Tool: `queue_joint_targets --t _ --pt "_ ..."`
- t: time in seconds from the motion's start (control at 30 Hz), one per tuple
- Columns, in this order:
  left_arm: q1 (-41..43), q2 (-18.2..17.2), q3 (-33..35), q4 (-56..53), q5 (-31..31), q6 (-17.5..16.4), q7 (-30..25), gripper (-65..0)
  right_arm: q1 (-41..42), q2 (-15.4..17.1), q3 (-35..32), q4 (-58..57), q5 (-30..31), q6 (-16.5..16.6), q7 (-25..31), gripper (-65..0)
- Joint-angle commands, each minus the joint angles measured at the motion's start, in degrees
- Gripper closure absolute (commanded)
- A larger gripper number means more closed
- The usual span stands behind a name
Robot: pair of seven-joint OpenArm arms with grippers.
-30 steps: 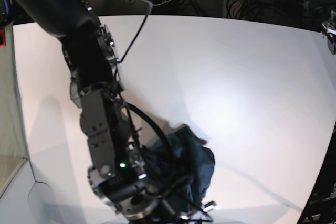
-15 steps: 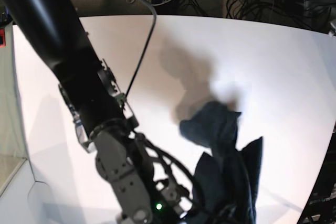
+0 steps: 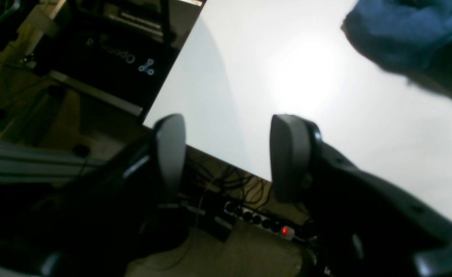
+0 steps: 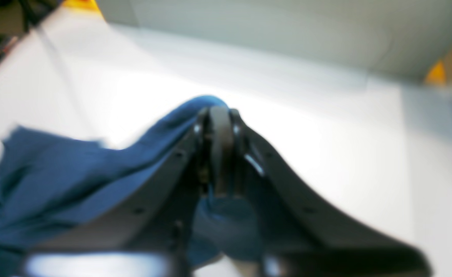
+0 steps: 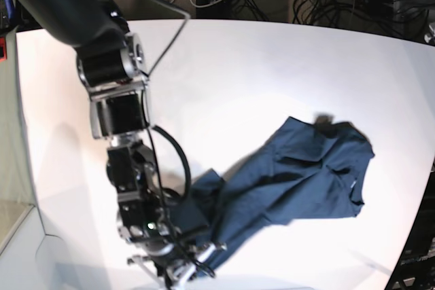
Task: Layout the t-shirt on the table in an organized manner, then fold the t-shirt properly
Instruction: 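Lift the t-shirt with the right gripper and shake it open, then release the t-shirt and move the right gripper toward the collar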
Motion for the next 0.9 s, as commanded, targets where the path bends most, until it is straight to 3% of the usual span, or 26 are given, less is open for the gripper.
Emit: queue_joint_targets --t 0.0,0.13,0.2,0.3,0.5,0.87 --pt "0.2 -0.9 -0.3 0.7 -0.4 0.1 -1.2 -34.3 2.5 0.9 1.5 0.2 -0.4 -0.6 3.6 -8.8" --pt "-0.2 -1.2 -0.2 0.7 -0.4 0.1 -1.3 -34.6 0.9 1.9 8.0 -1.7 -0.4 -0.6 4.3 -26.7" --pt "-2.3 -1.0 -0.2 0.7 0.0 0.1 -1.2 -34.6 -1.0 3.1 11.2 0.7 -0.2 -0.6 1.8 -35.2" --pt "-4.2 -0.7 -0.2 0.6 0.1 0.6 -1.2 -34.7 -5.8 3.1 12.7 9.4 0.0 -0.3 -2.6 -42.0" --pt "-13.1 -1.3 2.8 -2.9 0.4 0.9 -1.1 -34.7 -19.2 2.0 6.9 23.2 -0.2 -0.2 -3.9 -43.0" --pt "-31.4 -0.7 17.6 -23.5 19.6 0.8 -3.3 -34.7 -35.5 1.8 -0.1 32.3 -0.1 -0.2 -4.1 -43.0"
